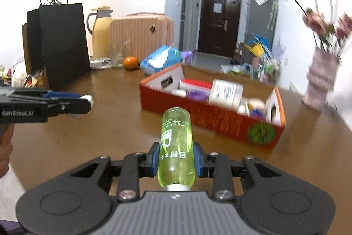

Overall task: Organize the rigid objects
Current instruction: 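Carry the white cap and green spray bottle into the box and open both grippers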

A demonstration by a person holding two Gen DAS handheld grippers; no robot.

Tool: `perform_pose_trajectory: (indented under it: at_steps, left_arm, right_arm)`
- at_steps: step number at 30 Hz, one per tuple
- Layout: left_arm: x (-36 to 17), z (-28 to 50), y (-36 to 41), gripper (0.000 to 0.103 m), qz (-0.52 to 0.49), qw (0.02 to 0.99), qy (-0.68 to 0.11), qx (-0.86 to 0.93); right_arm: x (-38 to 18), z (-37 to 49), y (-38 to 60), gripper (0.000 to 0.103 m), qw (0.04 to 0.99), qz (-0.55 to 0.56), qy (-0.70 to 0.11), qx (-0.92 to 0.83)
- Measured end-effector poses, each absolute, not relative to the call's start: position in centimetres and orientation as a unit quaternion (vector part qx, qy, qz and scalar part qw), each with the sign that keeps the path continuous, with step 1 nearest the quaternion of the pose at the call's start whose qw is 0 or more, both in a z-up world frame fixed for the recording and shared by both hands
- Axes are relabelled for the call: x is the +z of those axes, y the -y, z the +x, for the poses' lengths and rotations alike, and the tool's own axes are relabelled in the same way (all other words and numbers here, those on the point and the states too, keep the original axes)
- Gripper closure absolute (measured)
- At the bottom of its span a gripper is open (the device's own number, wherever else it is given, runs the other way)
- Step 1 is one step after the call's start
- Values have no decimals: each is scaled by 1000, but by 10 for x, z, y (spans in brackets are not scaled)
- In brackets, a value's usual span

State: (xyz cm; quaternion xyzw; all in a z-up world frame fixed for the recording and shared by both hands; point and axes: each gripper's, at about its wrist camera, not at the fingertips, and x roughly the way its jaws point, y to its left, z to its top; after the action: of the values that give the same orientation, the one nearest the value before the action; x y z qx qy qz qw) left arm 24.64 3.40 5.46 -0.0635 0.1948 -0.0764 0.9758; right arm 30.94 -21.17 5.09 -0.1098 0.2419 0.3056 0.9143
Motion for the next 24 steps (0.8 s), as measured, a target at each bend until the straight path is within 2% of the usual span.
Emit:
perform_pose_trajectory:
  at_steps: [9, 19, 24]
  left_arm:
    - [61, 378, -52, 63, -59, 965, -239, -89]
    - [25, 454, -56, 62, -27, 951, -286, -112]
    - [13, 469, -61, 60, -13, 948, -294, -123]
  right_arm:
    - [76, 444, 177, 73, 885, -153, -267, 349]
    - [21, 544, 121, 73, 814, -165, -363, 421]
    - [7, 565, 110, 73, 809, -152, -369, 431]
